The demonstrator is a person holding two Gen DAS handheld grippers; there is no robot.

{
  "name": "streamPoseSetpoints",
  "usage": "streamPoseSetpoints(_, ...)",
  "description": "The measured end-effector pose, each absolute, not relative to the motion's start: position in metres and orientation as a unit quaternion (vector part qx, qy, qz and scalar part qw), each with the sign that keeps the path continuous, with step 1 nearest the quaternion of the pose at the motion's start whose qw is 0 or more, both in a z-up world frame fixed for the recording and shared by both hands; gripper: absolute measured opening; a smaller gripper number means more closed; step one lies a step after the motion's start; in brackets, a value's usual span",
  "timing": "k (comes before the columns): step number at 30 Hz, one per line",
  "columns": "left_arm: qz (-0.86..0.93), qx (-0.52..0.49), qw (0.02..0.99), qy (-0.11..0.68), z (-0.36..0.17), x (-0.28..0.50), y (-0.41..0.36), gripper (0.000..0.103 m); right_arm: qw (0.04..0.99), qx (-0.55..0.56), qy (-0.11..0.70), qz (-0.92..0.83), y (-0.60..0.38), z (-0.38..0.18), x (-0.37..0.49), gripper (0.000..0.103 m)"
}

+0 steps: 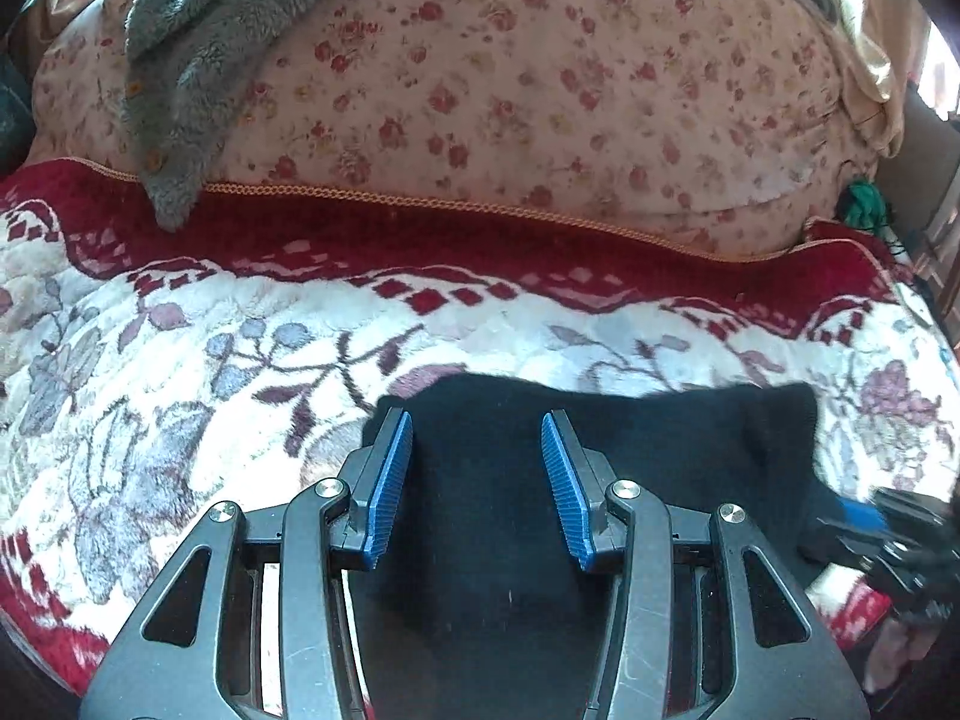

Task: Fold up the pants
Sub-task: 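Lay the folded pants down and open both grippers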

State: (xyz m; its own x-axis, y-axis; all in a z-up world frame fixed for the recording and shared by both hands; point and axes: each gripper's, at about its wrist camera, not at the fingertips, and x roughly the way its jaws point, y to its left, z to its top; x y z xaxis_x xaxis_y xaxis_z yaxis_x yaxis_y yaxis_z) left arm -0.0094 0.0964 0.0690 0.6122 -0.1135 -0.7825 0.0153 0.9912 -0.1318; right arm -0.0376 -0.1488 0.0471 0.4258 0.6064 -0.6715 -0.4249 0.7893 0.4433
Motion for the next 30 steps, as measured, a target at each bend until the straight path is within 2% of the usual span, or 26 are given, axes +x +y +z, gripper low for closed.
streamPoseSetpoints(1, -0.032, -0.055, 0.895, 0.441, 0.067, -0.006, 0.097, 0.045, 0.838, 0.093, 0.431, 0.321, -0.146, 0.050, -0.041, 0.019)
streamPoseSetpoints(3, -0.029, -0.059, 0.891, 0.449, 0.064, 0.001, 0.099, 0.045, 0.840, 0.093, 0.414, 0.339, -0.147, 0.056, -0.047, 0.017)
streamPoseSetpoints(8, -0.027, -0.064, 0.889, 0.452, 0.057, 0.010, 0.099, 0.045, 0.841, 0.065, 0.433, 0.318, -0.148, 0.043, -0.051, 0.015)
streamPoseSetpoints(18, -0.052, -0.069, 0.895, 0.437, 0.076, -0.012, 0.095, 0.045, 0.843, 0.102, 0.431, 0.307, -0.162, 0.039, -0.051, 0.015)
streamPoseSetpoints(20, -0.056, -0.078, 0.893, 0.439, 0.078, -0.017, 0.095, 0.045, 0.853, 0.119, 0.420, 0.287, -0.170, 0.043, -0.052, 0.016)
streamPoseSetpoints(28, -0.044, -0.075, 0.894, 0.440, 0.083, -0.039, 0.086, 0.045, 0.860, 0.151, 0.415, 0.254, -0.169, 0.053, -0.052, 0.035)
streamPoseSetpoints(30, -0.042, -0.073, 0.894, 0.440, 0.083, -0.044, 0.086, 0.045, 0.860, 0.147, 0.416, 0.255, -0.159, 0.055, -0.053, 0.036)
